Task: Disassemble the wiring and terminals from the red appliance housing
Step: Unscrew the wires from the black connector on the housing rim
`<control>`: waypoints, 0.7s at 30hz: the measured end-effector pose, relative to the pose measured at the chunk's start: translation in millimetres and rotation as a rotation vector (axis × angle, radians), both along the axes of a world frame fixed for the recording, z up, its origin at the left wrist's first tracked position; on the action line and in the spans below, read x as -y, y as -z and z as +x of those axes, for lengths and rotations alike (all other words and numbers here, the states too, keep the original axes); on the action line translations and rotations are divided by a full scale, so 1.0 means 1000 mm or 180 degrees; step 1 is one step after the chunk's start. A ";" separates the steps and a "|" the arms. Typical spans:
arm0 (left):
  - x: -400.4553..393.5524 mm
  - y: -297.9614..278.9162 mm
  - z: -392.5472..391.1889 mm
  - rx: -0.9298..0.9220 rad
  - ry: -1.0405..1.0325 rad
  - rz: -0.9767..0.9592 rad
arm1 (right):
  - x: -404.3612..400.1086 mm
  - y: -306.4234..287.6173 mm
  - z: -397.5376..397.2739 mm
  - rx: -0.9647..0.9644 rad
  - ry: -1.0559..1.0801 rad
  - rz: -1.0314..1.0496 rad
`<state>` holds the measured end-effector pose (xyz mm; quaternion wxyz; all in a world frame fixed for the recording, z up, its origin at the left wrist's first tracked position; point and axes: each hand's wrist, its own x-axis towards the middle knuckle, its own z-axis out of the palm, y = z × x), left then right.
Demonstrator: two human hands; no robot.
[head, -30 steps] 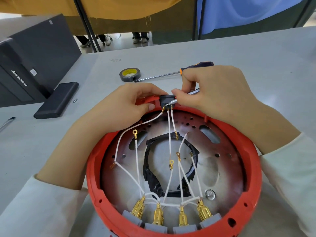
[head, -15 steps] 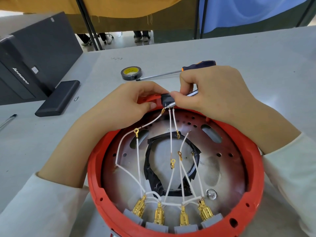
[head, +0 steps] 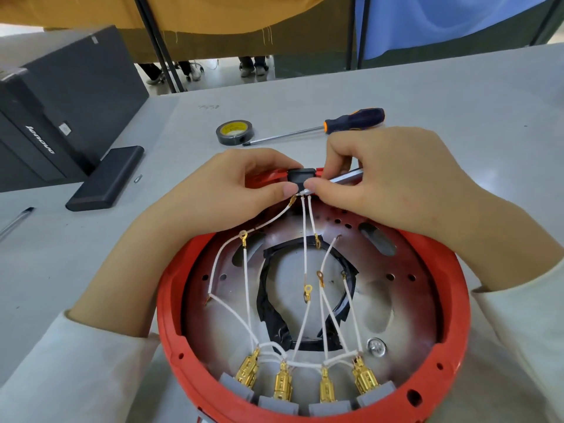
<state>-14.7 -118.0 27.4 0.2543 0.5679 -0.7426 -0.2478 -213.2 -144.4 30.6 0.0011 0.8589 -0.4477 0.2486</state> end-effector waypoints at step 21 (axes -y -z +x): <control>-0.004 0.001 0.000 0.0005 -0.0177 0.0013 | 0.001 -0.013 -0.014 0.0006 0.0032 0.0354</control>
